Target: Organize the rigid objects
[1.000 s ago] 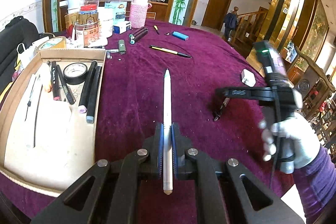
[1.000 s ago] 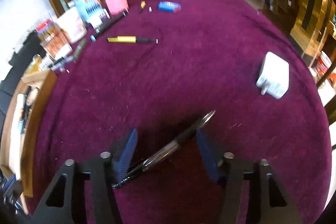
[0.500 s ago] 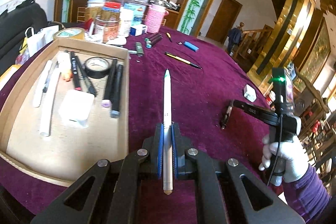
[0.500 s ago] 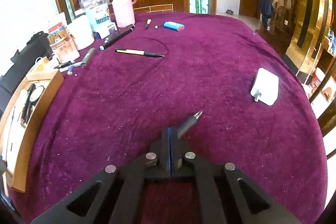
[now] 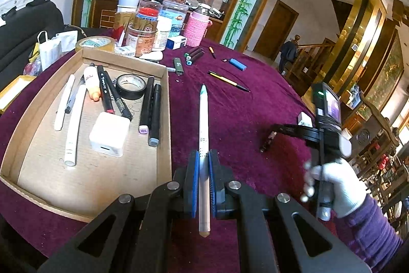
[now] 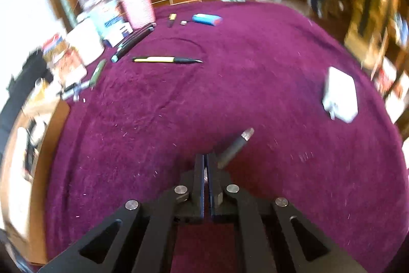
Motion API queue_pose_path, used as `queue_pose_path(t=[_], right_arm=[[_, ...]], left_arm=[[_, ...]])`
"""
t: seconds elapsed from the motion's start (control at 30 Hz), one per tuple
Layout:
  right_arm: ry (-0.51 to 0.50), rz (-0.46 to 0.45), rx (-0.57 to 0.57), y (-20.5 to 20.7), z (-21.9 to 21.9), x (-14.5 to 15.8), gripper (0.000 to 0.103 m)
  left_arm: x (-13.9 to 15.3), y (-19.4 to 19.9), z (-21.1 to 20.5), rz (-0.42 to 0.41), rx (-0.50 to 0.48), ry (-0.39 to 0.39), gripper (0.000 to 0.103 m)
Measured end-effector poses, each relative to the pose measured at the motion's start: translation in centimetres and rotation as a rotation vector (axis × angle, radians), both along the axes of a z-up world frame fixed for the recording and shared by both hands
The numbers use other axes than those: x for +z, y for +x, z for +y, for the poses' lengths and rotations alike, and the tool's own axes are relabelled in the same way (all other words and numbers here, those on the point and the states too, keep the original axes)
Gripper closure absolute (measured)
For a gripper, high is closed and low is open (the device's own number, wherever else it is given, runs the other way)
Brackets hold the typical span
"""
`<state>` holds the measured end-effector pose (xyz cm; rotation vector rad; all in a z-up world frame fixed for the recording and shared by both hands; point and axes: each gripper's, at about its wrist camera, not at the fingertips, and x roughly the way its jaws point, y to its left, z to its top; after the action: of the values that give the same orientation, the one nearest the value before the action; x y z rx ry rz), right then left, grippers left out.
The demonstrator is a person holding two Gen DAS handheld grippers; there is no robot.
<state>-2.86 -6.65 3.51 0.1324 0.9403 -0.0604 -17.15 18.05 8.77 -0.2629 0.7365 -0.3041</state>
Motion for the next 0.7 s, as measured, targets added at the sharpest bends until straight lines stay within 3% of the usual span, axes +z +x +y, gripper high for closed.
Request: queue_pose_path(t=[0.07, 0.13, 0.2, 0.27, 0.3, 0.33, 0.5, 0.63, 0.7], right_arm=[[0.066, 0.016, -0.003, 0.4, -0.2, 0.0, 0.095], [0.302, 0.064, -0.037, 0.2, -2.2, -0.8, 0.091], [0.338, 0.027, -0.081, -0.7, -3.3, -0.3, 0.086], [0.298, -0.012, -0.077, -1.7, -3.7, 0.6, 0.065], [0.297, -0.014, -0.079, -2.0, -3.9, 0.7, 0.046], [0.306, -0.017, -0.084, -2.3, -4.2, 0.9, 0.039], [0.240, 0.023, -0.080, -1.9, -3.7, 1.1, 0.041], [0.115, 0.117, -0.075, 0.4, -1.2, -0.5, 0.053], [0.004, 0.103, -0.067, 1.0, 0.2, -0.6, 0.066]], left_arm=[[0.3, -0.2, 0.3, -0.010, 0.000, 0.000, 0.096], [0.7, -0.5, 0.9, -0.022, 0.008, 0.000, 0.096], [1.0, -0.7, 1.5, -0.033, 0.015, -0.005, 0.096], [1.1, -0.8, 2.1, -0.037, 0.019, -0.013, 0.096], [1.1, -0.8, 2.3, -0.038, 0.019, -0.020, 0.096], [1.0, -0.7, 2.4, -0.038, 0.017, -0.028, 0.096], [0.3, -0.5, 2.8, -0.019, 0.015, -0.049, 0.096], [0.2, -0.7, 3.7, -0.016, 0.032, -0.057, 0.096], [0.4, -1.1, 4.4, -0.023, 0.046, -0.058, 0.096]])
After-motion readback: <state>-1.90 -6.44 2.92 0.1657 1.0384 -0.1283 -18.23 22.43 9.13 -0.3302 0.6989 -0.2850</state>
